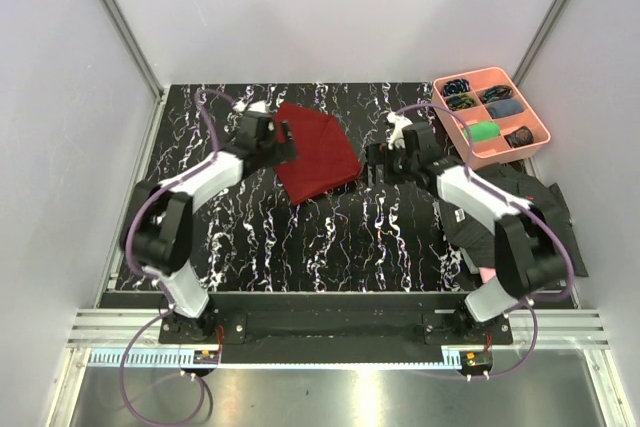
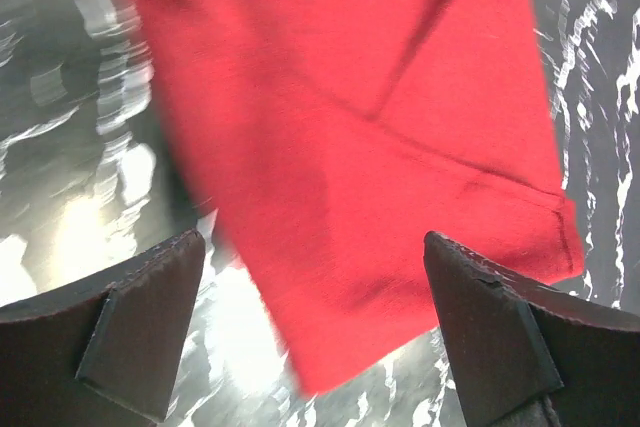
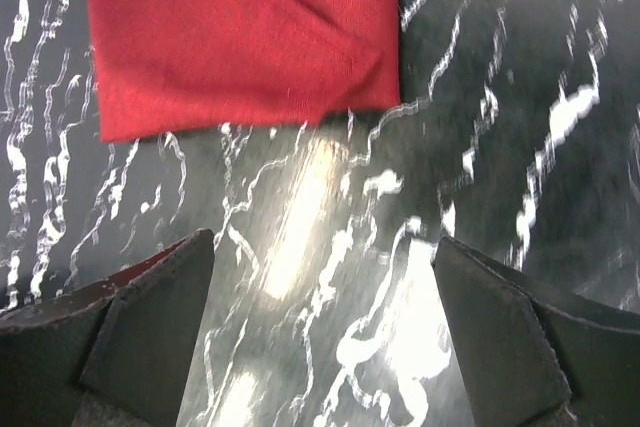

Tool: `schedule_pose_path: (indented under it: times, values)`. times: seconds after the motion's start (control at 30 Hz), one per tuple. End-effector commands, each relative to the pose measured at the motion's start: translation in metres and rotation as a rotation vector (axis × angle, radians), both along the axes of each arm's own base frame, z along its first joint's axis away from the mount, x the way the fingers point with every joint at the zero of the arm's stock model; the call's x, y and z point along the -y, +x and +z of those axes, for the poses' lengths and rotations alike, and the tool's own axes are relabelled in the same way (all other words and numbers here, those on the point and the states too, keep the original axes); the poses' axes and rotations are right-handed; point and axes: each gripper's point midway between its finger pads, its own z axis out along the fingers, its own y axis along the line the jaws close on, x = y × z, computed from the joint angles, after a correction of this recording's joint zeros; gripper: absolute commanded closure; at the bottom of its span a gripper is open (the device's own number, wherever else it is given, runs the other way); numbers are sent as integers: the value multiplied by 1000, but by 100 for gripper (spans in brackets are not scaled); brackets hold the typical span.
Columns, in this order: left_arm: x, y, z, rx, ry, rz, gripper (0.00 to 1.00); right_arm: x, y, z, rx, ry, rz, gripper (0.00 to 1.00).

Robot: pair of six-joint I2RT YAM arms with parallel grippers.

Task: Fold the napkin, place the utensils inside, and roll it up
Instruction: Move the napkin to the center of the board.

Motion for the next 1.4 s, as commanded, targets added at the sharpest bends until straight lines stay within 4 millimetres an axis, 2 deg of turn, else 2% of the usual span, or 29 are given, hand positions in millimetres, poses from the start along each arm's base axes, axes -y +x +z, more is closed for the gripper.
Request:
schedule_pose_path:
  times: [0.0, 0.03, 0.07, 0.1, 0.13, 0.17, 0.2, 0.33, 0.5, 0.67, 0.77, 0.93, 1.0, 1.03, 1.13, 1.3, 1.37]
  values:
    - [-8, -18, 32, 47, -141, 30, 6, -19, 32, -4, 44, -5, 127, 0]
    - [-13, -25, 26, 31, -140, 32, 5, -24, 41, 2, 65, 1, 137, 0]
    - [-15, -28, 31, 40, -146, 31, 5, -26, 45, -1, 61, -2, 146, 0]
    - [-19, -30, 32, 39, -147, 36, 5, -28, 50, -14, 44, -15, 162, 0]
    - [-22, -34, 28, 25, -144, 34, 5, -31, 58, -10, 61, -15, 167, 0]
    - [-24, -35, 31, 29, -146, 37, 5, -32, 61, -13, 59, -20, 172, 0]
    - [-28, -36, 30, 25, -146, 44, 5, -32, 65, -25, 46, -40, 174, 0]
    - [-36, -40, 26, 17, -130, 48, 5, -31, 83, -35, 47, -58, 173, 0]
    - [-42, -44, 17, -7, -124, 52, 4, -33, 91, -52, 24, -53, 195, 2]
    - [-45, -46, 14, -16, -126, 58, 4, -35, 99, -58, 12, -35, 206, 5]
    - [-47, -47, 13, -16, -122, 58, 4, -37, 99, -63, -6, -11, 220, 13]
    - [-53, -50, 11, -20, -114, 66, 4, -40, 93, -69, -43, 16, 233, 37]
    - [-55, -51, 11, -21, -111, 71, 4, -41, 88, -70, -61, 32, 237, 43]
    - [-56, -52, 13, -14, -111, 72, 4, -42, 86, -70, -69, 37, 238, 58]
    - [-57, -54, 14, -10, -112, 74, 4, -42, 81, -69, -89, 52, 227, 84]
    - [-59, -60, 13, -12, -109, 73, 4, -42, 63, -68, -155, 81, 213, 98]
    - [-60, -62, 14, -7, -110, 74, 4, -42, 53, -66, -189, 104, 209, 100]
